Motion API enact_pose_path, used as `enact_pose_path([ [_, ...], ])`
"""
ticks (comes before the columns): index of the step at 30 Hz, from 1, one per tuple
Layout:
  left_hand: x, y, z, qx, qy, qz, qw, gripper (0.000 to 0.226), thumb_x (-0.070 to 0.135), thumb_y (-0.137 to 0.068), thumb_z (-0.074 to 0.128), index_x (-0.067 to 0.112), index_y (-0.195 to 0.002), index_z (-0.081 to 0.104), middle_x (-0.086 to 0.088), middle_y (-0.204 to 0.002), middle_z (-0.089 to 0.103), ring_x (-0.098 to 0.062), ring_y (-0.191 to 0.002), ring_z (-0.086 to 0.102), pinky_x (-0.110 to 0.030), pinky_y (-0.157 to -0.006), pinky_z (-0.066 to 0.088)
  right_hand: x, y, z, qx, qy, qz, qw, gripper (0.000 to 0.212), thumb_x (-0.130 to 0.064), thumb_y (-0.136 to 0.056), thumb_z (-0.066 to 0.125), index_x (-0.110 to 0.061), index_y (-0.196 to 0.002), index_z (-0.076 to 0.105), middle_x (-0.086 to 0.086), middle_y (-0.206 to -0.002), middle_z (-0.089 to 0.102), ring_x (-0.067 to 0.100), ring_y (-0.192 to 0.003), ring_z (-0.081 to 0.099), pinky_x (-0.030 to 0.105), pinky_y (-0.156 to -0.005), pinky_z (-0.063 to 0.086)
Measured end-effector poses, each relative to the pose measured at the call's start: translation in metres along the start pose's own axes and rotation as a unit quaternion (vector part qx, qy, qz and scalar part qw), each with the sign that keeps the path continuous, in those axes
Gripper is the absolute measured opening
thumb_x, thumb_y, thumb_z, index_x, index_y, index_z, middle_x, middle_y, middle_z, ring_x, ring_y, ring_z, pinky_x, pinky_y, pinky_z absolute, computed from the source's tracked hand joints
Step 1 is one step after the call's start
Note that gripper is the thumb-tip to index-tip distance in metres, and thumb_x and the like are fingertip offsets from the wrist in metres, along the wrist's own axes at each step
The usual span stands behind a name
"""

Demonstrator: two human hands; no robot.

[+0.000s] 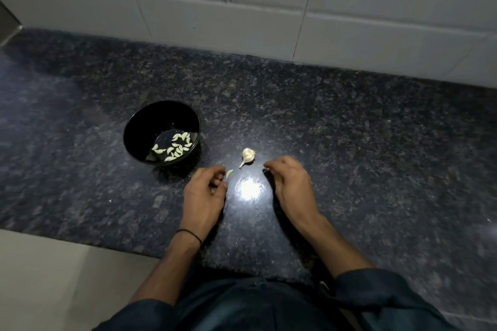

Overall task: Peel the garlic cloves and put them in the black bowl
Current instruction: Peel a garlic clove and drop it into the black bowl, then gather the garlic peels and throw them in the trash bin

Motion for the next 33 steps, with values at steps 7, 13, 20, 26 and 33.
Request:
enact_pose_path([
  [7,0.013,0.018,-0.011,-0.011,-0.021,0.043,0.999,0.023,-0.003,-0.087,0.067,0.011,-0.104,0.073,0.003,-0.101,0.063,-0.002,-0.086,0.060,-0.008,-0.078,0.045,-0.018,0.012,0.031,-0.107,0.114,-0.086,0.984,0.031,-0.021,-0.093,0.042,-0.007,-0.101,0.068,0.004,-0.101,0.059,0.023,-0.094,0.054,0.037,-0.072,0.051],
  [13,0.016,0.036,-0.007,-0.061,-0.083,0.092,0.990,0.016,0.005,-0.091,0.062,0.010,-0.104,0.071,0.004,-0.111,0.059,-0.014,-0.103,0.059,-0.029,-0.094,0.048,-0.034,0.077,0.027,-0.155,0.141,-0.175,0.962,0.034,-0.015,-0.090,0.043,-0.007,-0.117,0.062,0.004,-0.118,0.058,0.021,-0.108,0.053,0.029,-0.089,0.050],
  [20,0.012,0.038,-0.004,-0.104,-0.132,0.112,0.979,0.018,0.004,-0.089,0.065,0.011,-0.105,0.070,0.000,-0.118,0.058,-0.019,-0.110,0.053,-0.016,-0.099,0.033,-0.037,0.089,0.027,-0.116,0.158,-0.181,0.964,0.023,-0.016,-0.093,0.047,-0.009,-0.107,0.064,0.005,-0.109,0.059,0.023,-0.094,0.055,0.034,-0.074,0.053],
  [26,0.009,0.032,-0.008,-0.151,-0.118,0.143,0.971,0.020,0.002,-0.089,0.064,0.012,-0.106,0.067,0.002,-0.117,0.055,-0.017,-0.109,0.051,-0.014,-0.098,0.032,-0.043,0.089,0.032,-0.075,0.216,-0.161,0.960,0.020,-0.009,-0.094,0.047,-0.005,-0.106,0.062,0.011,-0.107,0.058,0.026,-0.091,0.054,0.035,-0.075,0.051],
  [33,-0.001,0.022,-0.015,-0.225,-0.075,0.165,0.957,0.019,0.004,-0.089,0.061,0.013,-0.104,0.068,0.006,-0.118,0.053,-0.017,-0.112,0.052,-0.025,-0.100,0.043,-0.051,0.082,0.033,0.008,0.134,0.038,0.990,0.025,-0.001,-0.084,0.046,-0.008,-0.097,0.066,0.006,-0.097,0.060,0.020,-0.089,0.053,0.029,-0.076,0.047],
])
Point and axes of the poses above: each hand's wrist, its own y-axis away from the middle knuckle, its own z-axis out of the palm, x = y × z, the point moved 6 cm from there along -y, towards the middle knuckle
